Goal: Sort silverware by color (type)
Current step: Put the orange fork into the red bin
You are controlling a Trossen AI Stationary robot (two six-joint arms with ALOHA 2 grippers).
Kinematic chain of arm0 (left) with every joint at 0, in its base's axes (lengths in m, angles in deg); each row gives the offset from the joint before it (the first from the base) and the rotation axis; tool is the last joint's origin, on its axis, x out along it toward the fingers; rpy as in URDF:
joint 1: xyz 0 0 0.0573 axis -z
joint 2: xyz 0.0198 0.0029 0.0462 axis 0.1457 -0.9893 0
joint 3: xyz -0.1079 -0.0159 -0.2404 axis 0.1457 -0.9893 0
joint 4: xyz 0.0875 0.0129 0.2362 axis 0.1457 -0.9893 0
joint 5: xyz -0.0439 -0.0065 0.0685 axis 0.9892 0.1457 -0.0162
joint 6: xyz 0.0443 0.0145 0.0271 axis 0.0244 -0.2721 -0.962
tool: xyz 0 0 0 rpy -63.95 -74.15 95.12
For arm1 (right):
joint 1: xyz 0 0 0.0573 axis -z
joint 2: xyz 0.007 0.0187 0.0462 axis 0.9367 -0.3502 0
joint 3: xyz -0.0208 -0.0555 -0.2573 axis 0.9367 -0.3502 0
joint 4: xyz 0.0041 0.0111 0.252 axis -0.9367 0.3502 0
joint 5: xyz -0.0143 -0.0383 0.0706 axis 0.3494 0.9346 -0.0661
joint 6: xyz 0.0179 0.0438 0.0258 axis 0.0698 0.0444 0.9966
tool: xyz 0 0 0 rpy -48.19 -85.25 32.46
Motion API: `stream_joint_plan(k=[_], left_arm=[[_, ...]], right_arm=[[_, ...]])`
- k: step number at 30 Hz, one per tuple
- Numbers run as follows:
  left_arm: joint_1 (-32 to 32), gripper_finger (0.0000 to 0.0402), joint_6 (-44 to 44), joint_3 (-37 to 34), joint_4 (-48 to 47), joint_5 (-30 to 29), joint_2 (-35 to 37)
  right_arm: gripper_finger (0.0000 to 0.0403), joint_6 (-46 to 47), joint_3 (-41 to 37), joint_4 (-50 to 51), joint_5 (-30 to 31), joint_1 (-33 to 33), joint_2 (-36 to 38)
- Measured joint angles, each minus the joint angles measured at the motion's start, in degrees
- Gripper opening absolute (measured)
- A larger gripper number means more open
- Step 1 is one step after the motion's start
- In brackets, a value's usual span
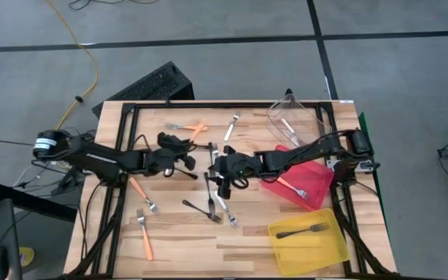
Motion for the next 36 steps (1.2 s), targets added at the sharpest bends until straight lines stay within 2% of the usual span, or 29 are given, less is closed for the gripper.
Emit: stream_joint_plan(k=[2,10,15,19,24,29,33,36], left_arm=[[0.99,0.0018,-3.14,0.0,0.94,0.43,2.72],[6.22,0.0018,-15.93,0.02,7.15,8.4,11.3],[10.78,0.0018,-26.84,0.04,8.91,8.62,14.1],[14.04,0.0018,-33.95,0.04,6.68,8.92,15.53],[17.57,0.0018,-37.84,0.07,0.65,7.6,16.13],[19.62,0.0019,-35.2,0.09,-8.82,6.53,15.9],[20.65,0.0019,-33.4,0.09,-14.64,6.53,15.64],[21.06,0.0019,-33.9,0.09,-17.52,6.59,15.19]], right_arm=[[0.0198,-0.11,0.01,-0.42,1.05,-0.44,0.01],[0.0198,-0.99,0.0,-4.61,1.16,-0.71,-0.05],[0.0198,-2.37,0.0,-11.64,0.93,-0.67,-0.05],[0.0198,-2.71,0.02,-11.77,-1.67,-0.69,-0.05],[0.0198,-2.02,0.02,-3.4,-2.29,-1.1,-0.05],[0.0198,-1.18,0.0,17.75,-2.29,-1.43,1.07],[0.0198,-1.03,-0.13,31.04,-2.29,-1.16,4.2],[0.0198,-1.44,0.14,33.34,-2.08,-0.01,7.86]])
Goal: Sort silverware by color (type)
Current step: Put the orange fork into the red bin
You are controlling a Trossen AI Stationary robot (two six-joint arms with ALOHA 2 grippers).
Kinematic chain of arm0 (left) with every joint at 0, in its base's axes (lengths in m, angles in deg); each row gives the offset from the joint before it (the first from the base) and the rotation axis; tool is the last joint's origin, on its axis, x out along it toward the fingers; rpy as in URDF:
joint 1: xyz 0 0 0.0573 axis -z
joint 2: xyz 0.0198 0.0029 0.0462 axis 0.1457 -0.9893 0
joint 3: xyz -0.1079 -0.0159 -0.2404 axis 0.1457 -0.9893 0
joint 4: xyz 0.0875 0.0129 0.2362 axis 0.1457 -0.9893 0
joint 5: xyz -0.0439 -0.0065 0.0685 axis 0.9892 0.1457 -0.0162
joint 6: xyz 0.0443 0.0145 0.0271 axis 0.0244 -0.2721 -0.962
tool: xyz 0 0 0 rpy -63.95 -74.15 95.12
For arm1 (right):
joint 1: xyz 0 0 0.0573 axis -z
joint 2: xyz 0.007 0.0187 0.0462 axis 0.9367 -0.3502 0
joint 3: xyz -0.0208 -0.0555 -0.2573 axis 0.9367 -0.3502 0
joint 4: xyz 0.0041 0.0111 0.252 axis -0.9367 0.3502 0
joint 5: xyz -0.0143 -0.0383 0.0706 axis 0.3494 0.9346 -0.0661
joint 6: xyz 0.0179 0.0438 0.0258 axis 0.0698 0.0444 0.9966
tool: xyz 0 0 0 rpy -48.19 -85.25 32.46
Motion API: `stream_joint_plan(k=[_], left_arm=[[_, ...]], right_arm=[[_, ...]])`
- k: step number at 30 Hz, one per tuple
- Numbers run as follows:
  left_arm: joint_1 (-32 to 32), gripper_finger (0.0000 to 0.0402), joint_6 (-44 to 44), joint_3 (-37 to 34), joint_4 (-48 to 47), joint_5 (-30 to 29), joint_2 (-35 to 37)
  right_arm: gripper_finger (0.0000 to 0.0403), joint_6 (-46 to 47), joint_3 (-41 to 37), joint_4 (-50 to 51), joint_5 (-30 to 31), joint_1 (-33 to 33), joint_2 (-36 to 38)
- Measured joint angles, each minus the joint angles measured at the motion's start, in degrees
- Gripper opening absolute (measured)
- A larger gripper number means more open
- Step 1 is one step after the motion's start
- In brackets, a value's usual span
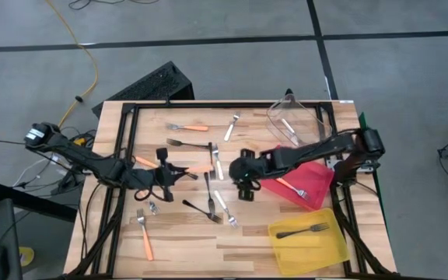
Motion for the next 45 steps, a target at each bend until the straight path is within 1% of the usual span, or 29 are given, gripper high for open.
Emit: stream_joint_plan(k=[2,5,7,11,13,14,16,20,23,26,29,34,38,40,43,45], left_arm=[[0.04,0.0019,-1.31,0.14,0.36,0.07,-1.2],[-0.09,0.0019,-4.36,0.66,0.03,-0.25,-3.51],[-0.38,0.0019,-6.87,1.9,-0.35,-1.3,-5.41],[-0.64,0.0019,-10.92,5.88,-2.84,-2.79,-10.45],[-0.8,0.0019,-12.79,8.51,-4.81,-3.92,-13.13],[-0.83,0.0019,-14.01,9.67,-5.18,-4.34,-14.27],[-0.99,0.0019,-16.09,11.92,-7.66,-7.09,-16.73],[-1.5,0.0019,-19.69,16.11,-7.73,-13.0,-20.93],[-1.64,0.0019,-22.08,18.05,-7.79,-14.84,-23.44],[-1.79,0.0019,-23.95,19.19,-7.49,-14.57,-25.57],[-1.77,0.0019,-25.7,19.61,-7.46,-14.6,-27.38],[-1.77,0.0019,-28.28,19.61,-6.68,-14.9,-28.64],[-1.77,0.0019,-29.17,19.61,-2.59,-16.13,-28.61],[-1.77,0.0019,-30.92,19.61,-0.68,-17.13,-28.59],[-1.77,0.0019,-32.74,19.61,0.47,-16.43,-28.54],[-1.77,0.0019,-33.2,19.61,1.07,-16.26,-28.54]], right_arm=[[0.0198,-0.54,-0.09,1.72,0.18,1.24,2.79],[0.0198,-0.63,0.1,-0.37,0.15,3.46,6.85],[0.0198,-0.57,0.11,-3.58,-0.59,4.82,9.01],[0.0198,2.1,0.14,-7.48,-3.36,6.8,10.49],[0.0198,2.16,0.14,-7.84,-5.22,7.41,10.58],[0.0198,1.93,0.14,-7.97,-6.63,7.62,10.58],[0.0198,0.17,0.14,-7.69,-8.78,7.84,9.93],[0.0203,-2.4,0.12,-8.46,-9.2,6.87,7.74],[0.0225,-4.98,-0.01,-8.59,-9.18,5.85,6.15],[0.0252,-5.11,0.01,-10.73,-9.08,5.33,5.28],[0.0265,-4.87,0.14,-11.94,-8.13,5.37,4.91],[0.0266,-7.26,0.12,-12.18,-4.38,5.82,4.91],[0.0266,-7.78,0.21,-13.3,-3.98,6.34,3.36],[0.0266,-7.78,-0.09,-11.89,-4.06,6.64,2.74],[0.0265,-7.76,0.34,-14.99,-4.2,7.0,0.79],[0.0265,-7.32,0.03,-13.66,-4.41,7.1,0.47]])
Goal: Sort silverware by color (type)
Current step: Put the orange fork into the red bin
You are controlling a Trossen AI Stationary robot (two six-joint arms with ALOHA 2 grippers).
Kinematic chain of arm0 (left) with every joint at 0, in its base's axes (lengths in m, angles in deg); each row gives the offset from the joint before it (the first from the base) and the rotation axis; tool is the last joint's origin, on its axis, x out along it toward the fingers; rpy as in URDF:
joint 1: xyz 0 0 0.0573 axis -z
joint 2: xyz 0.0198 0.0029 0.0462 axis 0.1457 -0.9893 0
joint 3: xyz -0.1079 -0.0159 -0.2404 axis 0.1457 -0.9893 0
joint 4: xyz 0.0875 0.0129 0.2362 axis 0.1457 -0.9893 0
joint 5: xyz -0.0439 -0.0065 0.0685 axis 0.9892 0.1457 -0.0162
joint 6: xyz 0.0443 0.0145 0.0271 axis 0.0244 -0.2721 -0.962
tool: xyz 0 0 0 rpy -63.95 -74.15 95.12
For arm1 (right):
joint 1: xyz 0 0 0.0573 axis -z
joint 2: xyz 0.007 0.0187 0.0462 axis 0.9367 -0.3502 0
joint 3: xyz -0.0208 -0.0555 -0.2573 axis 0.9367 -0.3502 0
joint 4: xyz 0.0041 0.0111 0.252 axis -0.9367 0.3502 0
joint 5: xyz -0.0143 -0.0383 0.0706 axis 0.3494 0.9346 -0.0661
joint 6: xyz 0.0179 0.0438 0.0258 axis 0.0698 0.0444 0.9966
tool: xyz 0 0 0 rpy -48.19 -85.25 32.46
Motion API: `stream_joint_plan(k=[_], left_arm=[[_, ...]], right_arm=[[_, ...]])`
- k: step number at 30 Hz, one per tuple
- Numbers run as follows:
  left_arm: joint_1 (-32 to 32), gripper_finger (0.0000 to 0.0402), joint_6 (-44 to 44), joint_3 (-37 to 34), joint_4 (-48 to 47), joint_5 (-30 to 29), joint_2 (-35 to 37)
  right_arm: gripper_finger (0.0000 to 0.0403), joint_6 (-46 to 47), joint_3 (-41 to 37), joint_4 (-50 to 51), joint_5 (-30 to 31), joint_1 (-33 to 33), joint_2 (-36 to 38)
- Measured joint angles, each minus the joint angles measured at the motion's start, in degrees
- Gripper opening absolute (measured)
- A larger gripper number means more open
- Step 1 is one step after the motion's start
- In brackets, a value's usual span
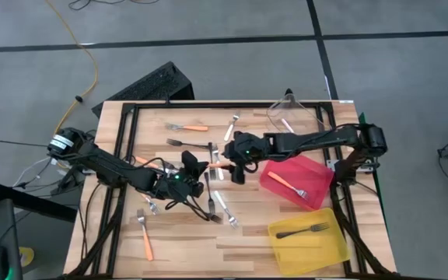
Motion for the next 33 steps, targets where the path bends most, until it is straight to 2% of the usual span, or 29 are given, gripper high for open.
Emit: stream_joint_plan(k=[11,16,25,33], left_arm=[[-0.17,0.0019,-0.83,0.0,0.9,0.32,0.0],[-0.17,0.0019,-1.01,0.0,1.18,0.3,0.0],[-0.26,0.0019,-1.03,0.0,1.18,0.16,0.0],[-0.24,0.0026,-0.86,-0.02,1.33,1.04,0.01]], right_arm=[[0.0259,1.73,0.07,-1.64,-1.75,0.27,-0.8],[0.0211,1.67,0.07,-1.57,-3.22,0.26,-0.78],[0.008,1.25,0.07,-1.37,-5.03,0.57,-0.76],[0.0077,0.79,0.07,-1.27,-5.17,0.59,-0.71]])
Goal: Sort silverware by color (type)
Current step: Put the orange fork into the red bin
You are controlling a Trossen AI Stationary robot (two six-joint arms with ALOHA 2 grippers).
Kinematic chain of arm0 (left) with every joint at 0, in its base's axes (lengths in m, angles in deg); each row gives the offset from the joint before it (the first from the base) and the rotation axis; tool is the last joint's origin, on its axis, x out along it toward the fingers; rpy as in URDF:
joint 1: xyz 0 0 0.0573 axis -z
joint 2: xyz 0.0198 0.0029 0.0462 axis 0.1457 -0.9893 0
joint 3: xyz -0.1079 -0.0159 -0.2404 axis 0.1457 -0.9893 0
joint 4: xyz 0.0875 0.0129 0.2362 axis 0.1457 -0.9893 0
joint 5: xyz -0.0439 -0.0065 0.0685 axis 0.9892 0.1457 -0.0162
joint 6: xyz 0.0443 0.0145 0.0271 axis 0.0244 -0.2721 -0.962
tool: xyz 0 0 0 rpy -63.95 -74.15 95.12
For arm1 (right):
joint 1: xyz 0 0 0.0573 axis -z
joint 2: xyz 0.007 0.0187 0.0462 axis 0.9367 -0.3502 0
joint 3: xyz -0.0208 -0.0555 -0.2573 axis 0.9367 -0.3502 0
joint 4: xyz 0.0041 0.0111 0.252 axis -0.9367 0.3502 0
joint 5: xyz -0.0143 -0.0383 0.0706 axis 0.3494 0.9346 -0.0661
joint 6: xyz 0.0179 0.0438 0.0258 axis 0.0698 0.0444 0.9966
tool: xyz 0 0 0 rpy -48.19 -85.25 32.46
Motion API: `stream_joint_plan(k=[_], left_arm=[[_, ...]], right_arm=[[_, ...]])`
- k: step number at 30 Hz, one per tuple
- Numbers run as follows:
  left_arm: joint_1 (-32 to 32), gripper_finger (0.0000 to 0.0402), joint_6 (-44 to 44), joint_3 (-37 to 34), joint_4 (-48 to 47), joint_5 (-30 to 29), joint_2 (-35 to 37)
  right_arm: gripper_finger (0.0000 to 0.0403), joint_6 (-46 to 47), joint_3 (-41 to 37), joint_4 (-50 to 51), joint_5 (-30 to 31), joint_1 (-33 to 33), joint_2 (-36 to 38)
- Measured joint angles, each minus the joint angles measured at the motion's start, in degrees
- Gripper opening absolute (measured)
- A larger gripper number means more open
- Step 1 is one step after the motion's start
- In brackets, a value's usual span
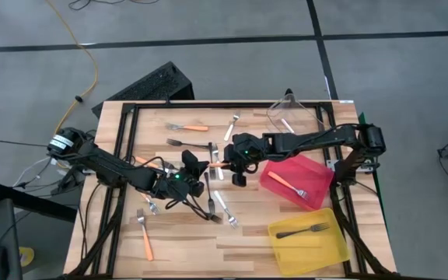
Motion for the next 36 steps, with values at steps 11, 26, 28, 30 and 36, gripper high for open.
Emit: stream_joint_plan(k=[11,26,28,30,36], left_arm=[[0.24,0.0123,2.3,0.0,3.69,2.55,0.06],[3.32,0.0165,11.86,0.0,2.96,-1.94,8.83],[4.03,0.0165,13.71,0.0,1.55,-1.97,11.82],[4.51,0.0165,15.66,0.0,0.04,-1.43,14.88],[4.81,0.0165,20.08,-0.02,-2.24,4.07,22.83]], right_arm=[[0.0077,1.7,0.0,-0.28,0.84,-0.02,0.0],[0.0077,9.2,-1.5,1.81,-3.97,5.2,3.28],[0.0077,9.38,-3.06,2.3,-3.97,5.83,5.69],[0.0077,10.16,-4.92,1.37,-3.94,6.31,8.62],[0.0077,14.59,-13.68,1.49,-2.39,7.15,21.68]])
